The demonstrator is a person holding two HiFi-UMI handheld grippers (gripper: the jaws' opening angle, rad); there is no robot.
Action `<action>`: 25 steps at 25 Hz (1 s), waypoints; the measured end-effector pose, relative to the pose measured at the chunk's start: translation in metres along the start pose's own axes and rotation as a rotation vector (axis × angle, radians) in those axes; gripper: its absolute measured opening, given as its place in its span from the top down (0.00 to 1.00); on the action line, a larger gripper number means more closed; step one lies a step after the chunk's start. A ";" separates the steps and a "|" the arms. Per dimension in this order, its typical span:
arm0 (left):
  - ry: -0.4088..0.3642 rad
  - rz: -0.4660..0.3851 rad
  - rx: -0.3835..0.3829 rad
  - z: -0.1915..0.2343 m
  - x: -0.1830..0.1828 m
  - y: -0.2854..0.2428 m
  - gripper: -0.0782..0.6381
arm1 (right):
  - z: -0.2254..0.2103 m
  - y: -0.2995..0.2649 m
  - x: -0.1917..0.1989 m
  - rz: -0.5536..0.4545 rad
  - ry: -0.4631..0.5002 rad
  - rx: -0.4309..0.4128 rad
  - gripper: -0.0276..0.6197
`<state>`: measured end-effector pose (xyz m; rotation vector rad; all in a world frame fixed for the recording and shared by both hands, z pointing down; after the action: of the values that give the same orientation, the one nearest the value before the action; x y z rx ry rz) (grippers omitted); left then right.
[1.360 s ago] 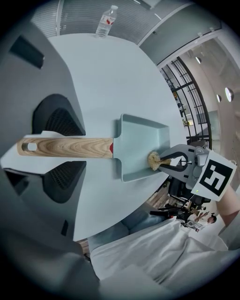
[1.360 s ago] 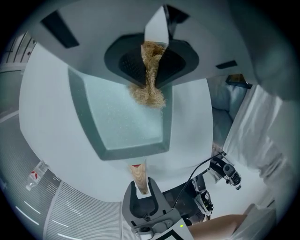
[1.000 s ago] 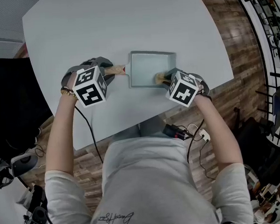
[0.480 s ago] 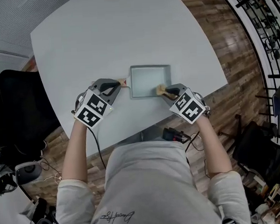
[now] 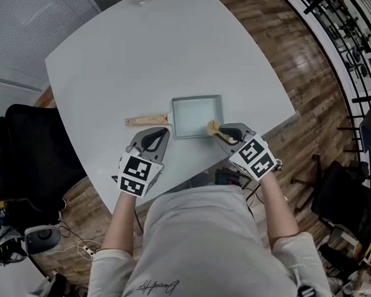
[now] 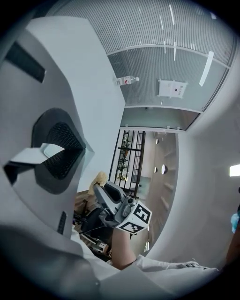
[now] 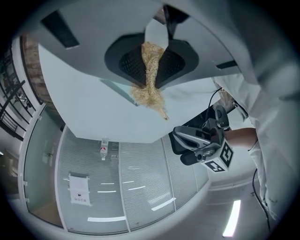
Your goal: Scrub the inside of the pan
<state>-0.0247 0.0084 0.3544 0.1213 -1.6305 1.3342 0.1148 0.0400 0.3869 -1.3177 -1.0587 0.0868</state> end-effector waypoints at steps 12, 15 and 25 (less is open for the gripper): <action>0.159 -0.156 -0.114 0.007 -0.006 0.028 0.88 | 0.024 0.013 -0.023 -0.156 -0.106 0.017 0.84; 0.151 -0.151 -0.112 0.009 -0.006 0.030 0.88 | 0.026 0.010 -0.028 -0.172 -0.118 0.006 0.84; 0.157 -0.151 -0.092 0.000 -0.011 0.023 0.88 | 0.036 0.006 -0.037 -0.185 -0.111 -0.035 0.84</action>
<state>-0.0332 0.0117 0.3307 0.0802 -1.5165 1.1245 0.0736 0.0464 0.3564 -1.2517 -1.2772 0.0028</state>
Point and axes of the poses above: the fingertips, and each gripper's own axes: y backward along the fingers, z to its left, x out of its underside, the point moved 1 cm from there along y, backward along the fingers, and after that the axes turned 8 degrees about z, right-handed, at the moved point
